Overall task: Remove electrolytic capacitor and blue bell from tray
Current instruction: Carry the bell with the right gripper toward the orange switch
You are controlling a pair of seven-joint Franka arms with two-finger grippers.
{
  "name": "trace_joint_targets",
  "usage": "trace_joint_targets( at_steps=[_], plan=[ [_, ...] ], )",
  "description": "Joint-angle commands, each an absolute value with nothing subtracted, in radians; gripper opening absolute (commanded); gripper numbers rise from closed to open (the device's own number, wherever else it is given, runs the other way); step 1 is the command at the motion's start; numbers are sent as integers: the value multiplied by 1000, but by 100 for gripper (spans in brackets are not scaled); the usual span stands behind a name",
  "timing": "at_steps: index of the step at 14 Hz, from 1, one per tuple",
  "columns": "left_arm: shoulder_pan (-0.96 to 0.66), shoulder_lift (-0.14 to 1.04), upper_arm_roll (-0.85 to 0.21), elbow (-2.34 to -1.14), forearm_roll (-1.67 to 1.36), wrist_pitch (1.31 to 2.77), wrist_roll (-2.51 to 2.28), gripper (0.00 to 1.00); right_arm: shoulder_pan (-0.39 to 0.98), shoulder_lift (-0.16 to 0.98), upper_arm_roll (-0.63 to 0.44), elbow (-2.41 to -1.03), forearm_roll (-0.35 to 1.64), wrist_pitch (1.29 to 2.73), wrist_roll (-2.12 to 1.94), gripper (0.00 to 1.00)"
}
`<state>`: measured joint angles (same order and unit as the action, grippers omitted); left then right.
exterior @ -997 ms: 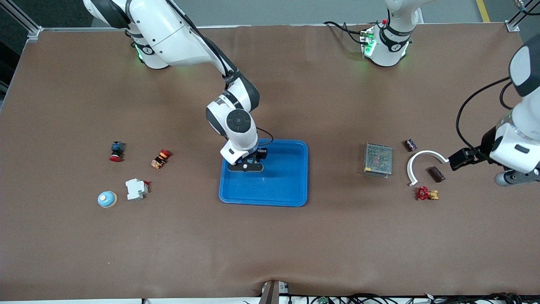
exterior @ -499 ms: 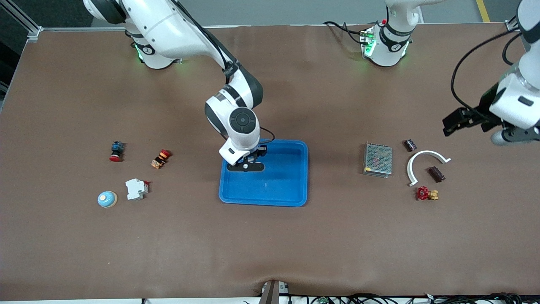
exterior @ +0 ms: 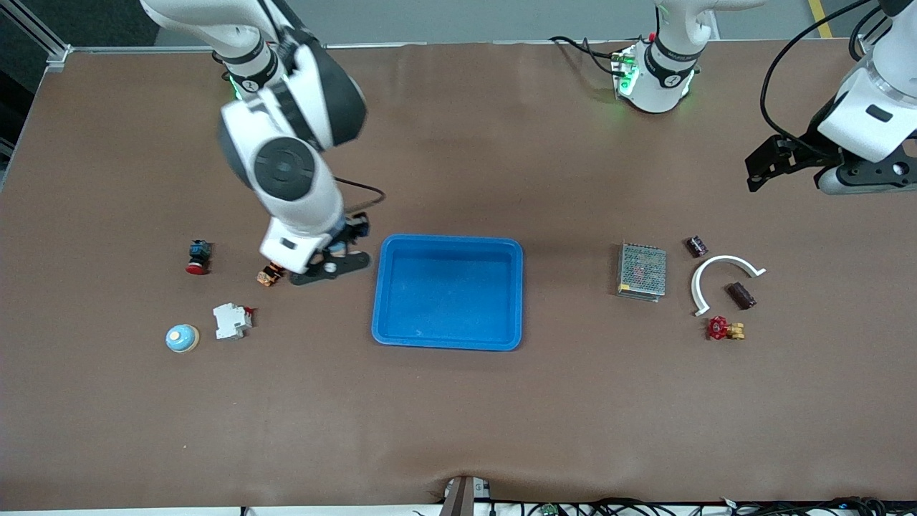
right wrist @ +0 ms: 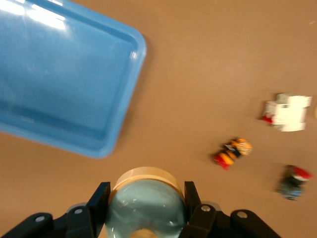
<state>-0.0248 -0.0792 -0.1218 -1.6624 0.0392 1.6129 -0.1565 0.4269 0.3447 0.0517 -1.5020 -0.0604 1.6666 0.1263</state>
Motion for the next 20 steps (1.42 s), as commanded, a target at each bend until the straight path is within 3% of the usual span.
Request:
trace_joint_targets(
  at_steps=[1,4,8,14,20],
  plan=[
    [-29,-117,-123,-1687,21,1600,-149,100,318,233,64,-1624,-60,1677,-87,38],
    [-31,-107,-126,-1677,29,1595,-150,100,217,154,64,-1751,-60,1727,-239,38],
    [-31,-101,-127,-1675,34,1595,-158,100,105,80,64,-1957,-60,1908,-414,38],
    [-28,-101,-127,-1674,34,1594,-152,100,-47,103,63,-2129,-60,2152,-649,39],
    [-31,-91,-129,-1669,34,1598,-158,100,-74,173,63,-2238,-60,2355,-681,39]
  ],
)
